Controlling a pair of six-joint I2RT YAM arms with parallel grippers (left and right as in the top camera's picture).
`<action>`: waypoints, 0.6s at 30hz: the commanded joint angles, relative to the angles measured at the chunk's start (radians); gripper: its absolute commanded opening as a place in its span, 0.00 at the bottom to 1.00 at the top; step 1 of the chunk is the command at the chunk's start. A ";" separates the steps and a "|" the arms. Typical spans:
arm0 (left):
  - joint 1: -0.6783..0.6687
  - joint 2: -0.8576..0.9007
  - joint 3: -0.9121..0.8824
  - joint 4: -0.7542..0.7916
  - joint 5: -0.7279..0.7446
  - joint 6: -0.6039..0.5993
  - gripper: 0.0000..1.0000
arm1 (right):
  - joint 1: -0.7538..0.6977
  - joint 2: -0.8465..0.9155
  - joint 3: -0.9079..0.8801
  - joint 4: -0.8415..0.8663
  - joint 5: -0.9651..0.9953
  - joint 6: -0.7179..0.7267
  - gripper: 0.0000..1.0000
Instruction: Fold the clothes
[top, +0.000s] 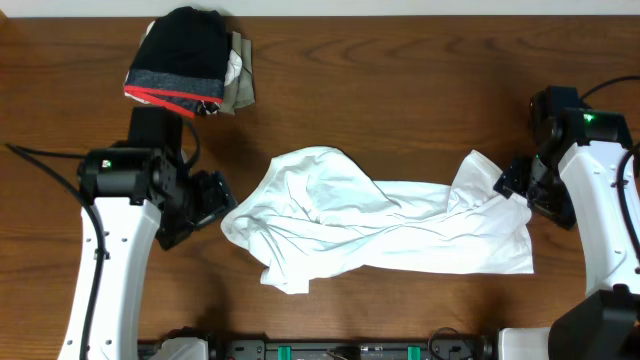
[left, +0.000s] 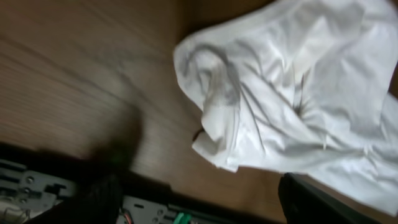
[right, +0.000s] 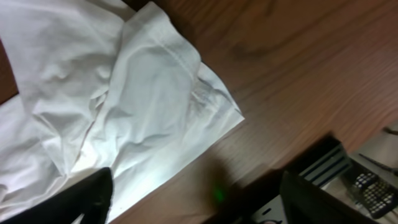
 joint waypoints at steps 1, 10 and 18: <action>-0.019 0.000 -0.088 -0.003 0.117 0.070 0.83 | -0.005 -0.013 0.005 0.006 -0.037 -0.026 0.87; -0.148 -0.044 -0.329 0.153 0.236 0.041 0.83 | -0.004 -0.012 0.005 0.031 -0.042 -0.040 0.90; -0.323 -0.172 -0.481 0.252 0.227 -0.096 0.83 | -0.003 -0.012 0.005 0.055 -0.048 -0.040 0.92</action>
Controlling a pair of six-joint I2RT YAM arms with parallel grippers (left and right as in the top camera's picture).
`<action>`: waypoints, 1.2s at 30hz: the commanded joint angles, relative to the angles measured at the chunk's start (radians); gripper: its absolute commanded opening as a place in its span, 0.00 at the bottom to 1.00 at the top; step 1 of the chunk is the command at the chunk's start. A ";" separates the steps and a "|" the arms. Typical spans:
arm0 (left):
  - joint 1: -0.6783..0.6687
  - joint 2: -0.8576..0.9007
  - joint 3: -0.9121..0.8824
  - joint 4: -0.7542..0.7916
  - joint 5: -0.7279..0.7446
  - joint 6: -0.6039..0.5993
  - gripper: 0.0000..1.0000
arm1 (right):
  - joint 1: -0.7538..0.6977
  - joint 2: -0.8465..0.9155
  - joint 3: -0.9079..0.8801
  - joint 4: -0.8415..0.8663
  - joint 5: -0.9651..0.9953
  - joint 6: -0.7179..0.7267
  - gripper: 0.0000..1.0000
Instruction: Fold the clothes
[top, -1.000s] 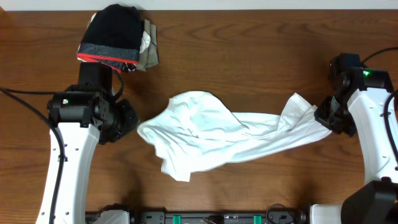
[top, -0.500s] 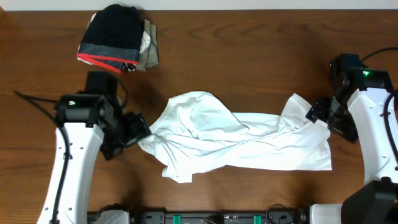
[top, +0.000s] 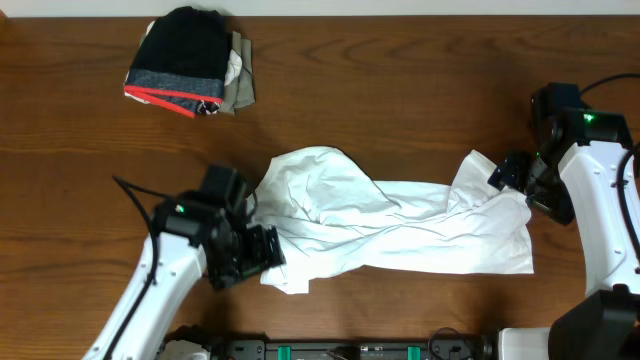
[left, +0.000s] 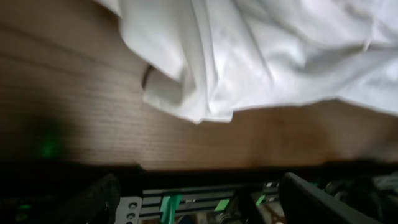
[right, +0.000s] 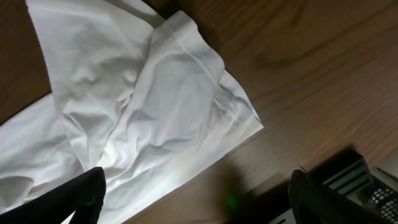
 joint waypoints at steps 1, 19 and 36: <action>-0.087 -0.067 -0.060 0.025 0.009 -0.087 0.83 | -0.003 -0.012 0.006 0.006 0.000 -0.013 0.93; -0.379 0.002 -0.207 0.214 -0.190 -0.646 0.83 | -0.003 -0.012 0.006 0.024 -0.041 -0.028 0.93; -0.488 0.127 -0.214 0.305 -0.249 -0.990 0.83 | -0.003 -0.012 0.006 0.024 -0.041 -0.039 0.94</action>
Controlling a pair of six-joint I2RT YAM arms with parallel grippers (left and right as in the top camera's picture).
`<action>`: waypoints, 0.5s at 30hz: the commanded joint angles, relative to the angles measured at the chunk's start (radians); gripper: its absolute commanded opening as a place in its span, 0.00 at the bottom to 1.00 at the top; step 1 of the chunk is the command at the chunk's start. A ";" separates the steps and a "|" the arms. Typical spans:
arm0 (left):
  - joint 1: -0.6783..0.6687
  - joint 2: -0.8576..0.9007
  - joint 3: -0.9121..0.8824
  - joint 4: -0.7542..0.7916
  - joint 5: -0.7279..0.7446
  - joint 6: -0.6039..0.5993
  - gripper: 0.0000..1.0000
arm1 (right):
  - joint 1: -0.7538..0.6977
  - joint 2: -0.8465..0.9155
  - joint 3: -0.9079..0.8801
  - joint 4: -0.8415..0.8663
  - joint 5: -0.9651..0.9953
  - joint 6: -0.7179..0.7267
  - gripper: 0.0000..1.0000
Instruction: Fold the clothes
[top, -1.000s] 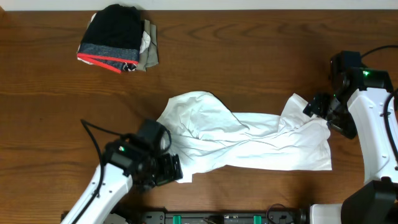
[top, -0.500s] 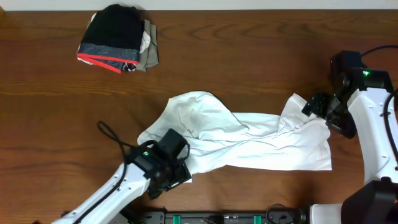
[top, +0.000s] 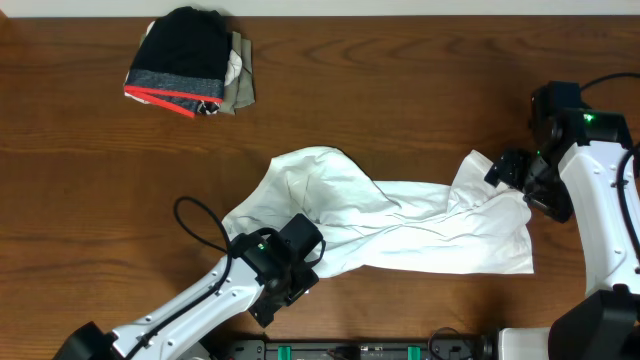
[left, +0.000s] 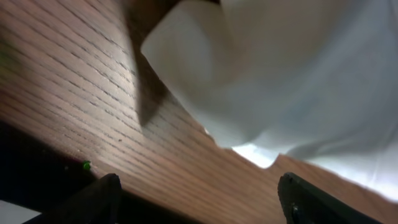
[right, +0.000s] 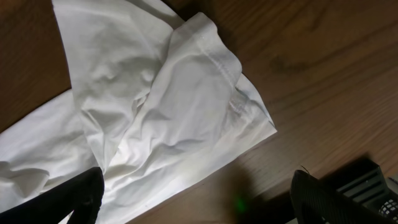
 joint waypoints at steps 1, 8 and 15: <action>-0.003 0.019 -0.017 0.010 -0.042 -0.089 0.83 | -0.003 -0.012 0.006 0.002 0.002 -0.015 0.94; -0.003 0.031 -0.020 0.041 -0.034 -0.092 0.82 | -0.003 -0.012 0.006 0.002 0.002 -0.014 0.94; -0.003 0.033 -0.022 0.043 -0.034 -0.115 0.82 | -0.003 -0.012 0.006 -0.004 -0.010 -0.015 0.94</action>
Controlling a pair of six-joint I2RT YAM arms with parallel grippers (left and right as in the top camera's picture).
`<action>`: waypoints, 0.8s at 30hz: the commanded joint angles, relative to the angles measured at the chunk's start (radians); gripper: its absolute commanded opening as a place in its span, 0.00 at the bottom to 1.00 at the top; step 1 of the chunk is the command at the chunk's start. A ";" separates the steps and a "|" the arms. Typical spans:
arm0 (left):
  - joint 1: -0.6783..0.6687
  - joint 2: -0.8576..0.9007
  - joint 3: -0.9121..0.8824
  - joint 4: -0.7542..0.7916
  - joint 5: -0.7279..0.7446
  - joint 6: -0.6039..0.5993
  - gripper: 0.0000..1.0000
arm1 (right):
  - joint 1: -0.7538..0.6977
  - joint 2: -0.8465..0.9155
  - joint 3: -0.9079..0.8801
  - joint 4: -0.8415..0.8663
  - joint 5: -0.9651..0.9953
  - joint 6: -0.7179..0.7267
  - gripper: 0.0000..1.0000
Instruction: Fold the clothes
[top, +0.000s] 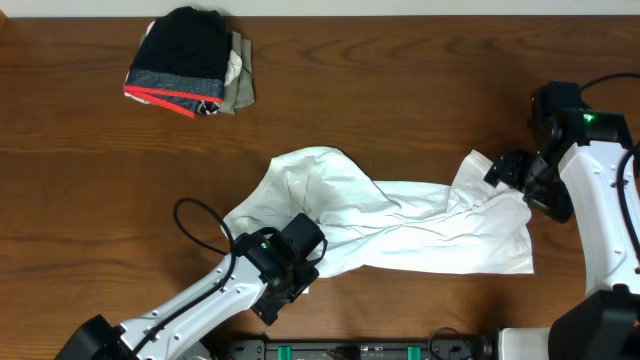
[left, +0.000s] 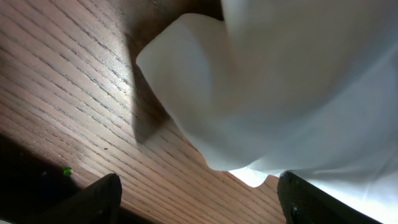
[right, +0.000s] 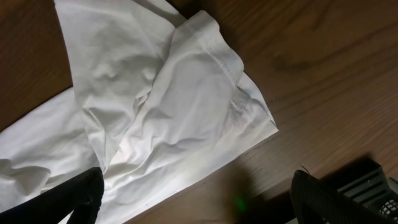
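A crumpled white shirt (top: 400, 222) lies stretched across the middle of the wooden table (top: 400, 90). My left gripper (top: 300, 262) is low at the shirt's front left corner and open; in its wrist view the gripper (left: 200, 208) has bare wood between the dark fingertips (left: 102, 200), with a fold of the shirt (left: 273, 81) just ahead. My right gripper (top: 505, 170) hovers open at the shirt's right end; its wrist view shows the gripper (right: 199, 205) above the shirt's sleeve and hem (right: 168, 106), holding nothing.
A pile of folded clothes (top: 190, 62), dark with a red stripe on top, sits at the back left. The table's front edge and a black rail (top: 350, 350) lie just behind the left gripper. A black cable (top: 200, 215) loops beside the left arm.
The left gripper has edged a little closer to the fold at the shirt's front left corner. The right gripper and the shirt have not visibly moved.
At first the left gripper was open beside the shirt's left edge and the right gripper open at the right end. The left then stood at the shirt's front left edge, then low at the front corner, where it stays. The right shifted only slightly.
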 joint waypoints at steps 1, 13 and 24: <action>-0.003 0.010 -0.013 -0.006 -0.019 -0.032 0.82 | -0.003 -0.012 0.006 -0.003 -0.003 -0.013 0.94; -0.005 0.033 -0.025 -0.006 0.016 -0.031 0.82 | -0.003 -0.012 0.006 -0.002 -0.003 -0.013 0.95; -0.020 0.033 -0.037 -0.002 0.021 -0.032 0.82 | -0.003 -0.012 0.006 0.000 -0.003 -0.014 0.95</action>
